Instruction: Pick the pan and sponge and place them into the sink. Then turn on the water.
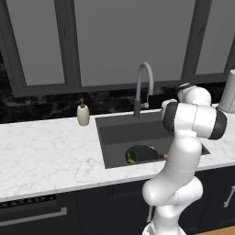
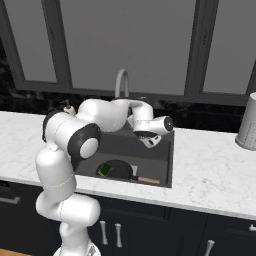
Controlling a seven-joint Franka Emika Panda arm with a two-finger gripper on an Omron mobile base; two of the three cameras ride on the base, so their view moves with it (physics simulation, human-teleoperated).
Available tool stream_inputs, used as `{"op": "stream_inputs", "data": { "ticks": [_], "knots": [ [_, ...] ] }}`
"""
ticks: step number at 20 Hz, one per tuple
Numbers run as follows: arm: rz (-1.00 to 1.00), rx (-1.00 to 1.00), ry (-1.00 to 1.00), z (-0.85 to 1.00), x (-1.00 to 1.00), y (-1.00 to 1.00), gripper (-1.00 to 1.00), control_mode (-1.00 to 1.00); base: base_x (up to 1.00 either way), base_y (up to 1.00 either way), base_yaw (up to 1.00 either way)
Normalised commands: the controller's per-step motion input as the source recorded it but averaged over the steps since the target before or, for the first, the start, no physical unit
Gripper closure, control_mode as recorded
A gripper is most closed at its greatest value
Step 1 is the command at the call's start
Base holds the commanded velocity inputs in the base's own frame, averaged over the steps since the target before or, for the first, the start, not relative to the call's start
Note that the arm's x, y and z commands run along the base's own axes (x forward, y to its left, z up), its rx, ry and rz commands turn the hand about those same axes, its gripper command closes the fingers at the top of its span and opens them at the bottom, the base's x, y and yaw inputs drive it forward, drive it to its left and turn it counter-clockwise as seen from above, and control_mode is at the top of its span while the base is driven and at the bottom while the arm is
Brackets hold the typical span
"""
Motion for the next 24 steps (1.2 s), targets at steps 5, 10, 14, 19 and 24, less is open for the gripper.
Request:
{"op": "stream_inputs", "data": {
  "ticks": [5, 10, 14, 19, 24],
  "knots": [
    [0.00, -0.01, 0.00, 0.00, 0.16, 0.00, -1.00, -1.00, 0.00, 0.00, 0.00],
    [0.00, 0.00, 0.00, -0.03, 0.18, 0.00, -1.00, -1.00, 0.00, 0.00, 0.00],
    [0.00, 0.00, 0.00, -0.03, 0.25, 0.00, -1.00, -1.00, 0.00, 0.00, 0.00],
    [0.00, 0.00, 0.00, -0.08, 0.28, 0.00, -1.00, -1.00, 0.00, 0.00, 0.00],
    [0.00, 0.00, 0.00, -0.10, 0.25, 0.00, -1.00, -1.00, 0.00, 0.00, 0.00]
  ]
}}
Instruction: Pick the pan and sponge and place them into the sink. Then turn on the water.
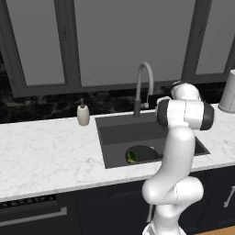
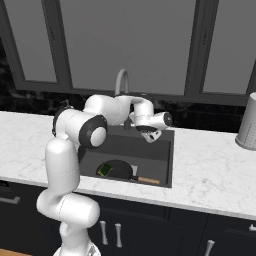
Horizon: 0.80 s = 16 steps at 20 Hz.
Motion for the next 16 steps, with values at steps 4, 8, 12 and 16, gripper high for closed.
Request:
{"op": "stream_inputs", "data": {
  "ticks": [4, 8, 12, 16],
  "knots": [
    [0.00, 0.00, 0.00, -0.07, 0.19, 0.00, -1.00, -1.00, 0.00, 0.00, 0.00],
    [0.00, 0.03, -0.03, -0.01, 0.17, 0.01, -1.00, -1.00, 0.00, 0.00, 0.00],
    [0.00, 0.03, -0.05, 0.00, 0.17, 0.01, -1.00, -1.00, 0.00, 0.00, 0.00],
    [-0.01, 0.01, -0.06, -0.01, 0.19, 0.03, -1.00, -1.00, 0.00, 0.00, 0.00]
  ]
}}
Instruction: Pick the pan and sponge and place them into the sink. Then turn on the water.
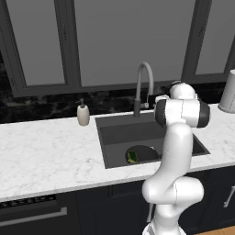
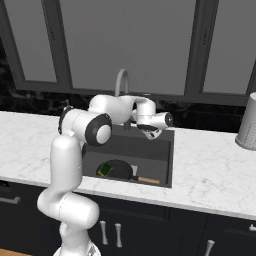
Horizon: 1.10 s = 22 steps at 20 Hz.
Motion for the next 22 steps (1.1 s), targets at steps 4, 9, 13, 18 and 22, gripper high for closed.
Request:
{"op": "stream_inputs", "data": {
  "ticks": [4, 9, 13, 18, 22],
  "knots": [
    [-0.02, 0.00, -0.01, -0.01, 0.24, 0.05, -1.00, -1.00, 0.00, 0.00, 0.00],
    [-0.03, 0.00, 0.00, -0.07, 0.26, 0.10, -1.00, -1.00, 0.00, 0.00, 0.00],
    [-0.01, 0.00, 0.00, -0.11, 0.33, 0.02, -1.00, -1.00, 0.00, 0.00, 0.00],
    [0.00, 0.00, 0.00, -0.23, 0.43, 0.02, -1.00, -1.00, 0.00, 0.00, 0.00],
    [0.00, 0.00, 0.00, -0.19, 0.40, 0.01, -1.00, -1.00, 0.00, 0.00, 0.00]
  ]
}}
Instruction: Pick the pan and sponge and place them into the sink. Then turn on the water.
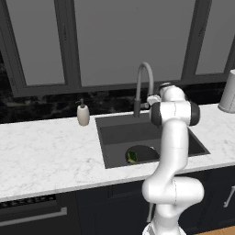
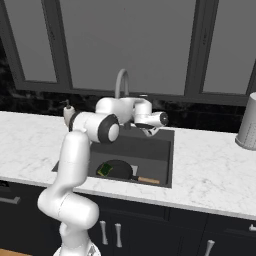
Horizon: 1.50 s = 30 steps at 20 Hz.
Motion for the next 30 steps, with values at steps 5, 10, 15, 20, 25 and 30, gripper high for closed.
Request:
{"op": "stream_inputs", "data": {
  "ticks": [5, 10, 15, 20, 25, 30],
  "knots": [
    [0.00, 0.00, 0.00, -0.11, 0.38, 0.00, -1.00, -1.00, 0.00, 0.00, 0.00],
    [0.00, 0.00, 0.00, -0.05, 0.34, 0.00, -1.00, -1.00, 0.00, 0.00, 0.00],
    [0.00, 0.00, 0.00, -0.04, 0.29, 0.00, -1.00, -1.00, 0.00, 0.00, 0.00],
    [0.00, 0.02, 0.00, -0.07, 0.15, 0.00, -1.00, -1.00, 0.00, 0.00, 0.00],
    [-0.03, 0.05, -0.07, -0.09, 0.00, 0.08, -1.00, -1.00, 0.00, 0.00, 0.00],
    [-0.05, 0.02, -0.01, -0.12, 0.05, 0.15, -1.00, -1.00, 0.00, 0.00, 0.00]
  ]
}}
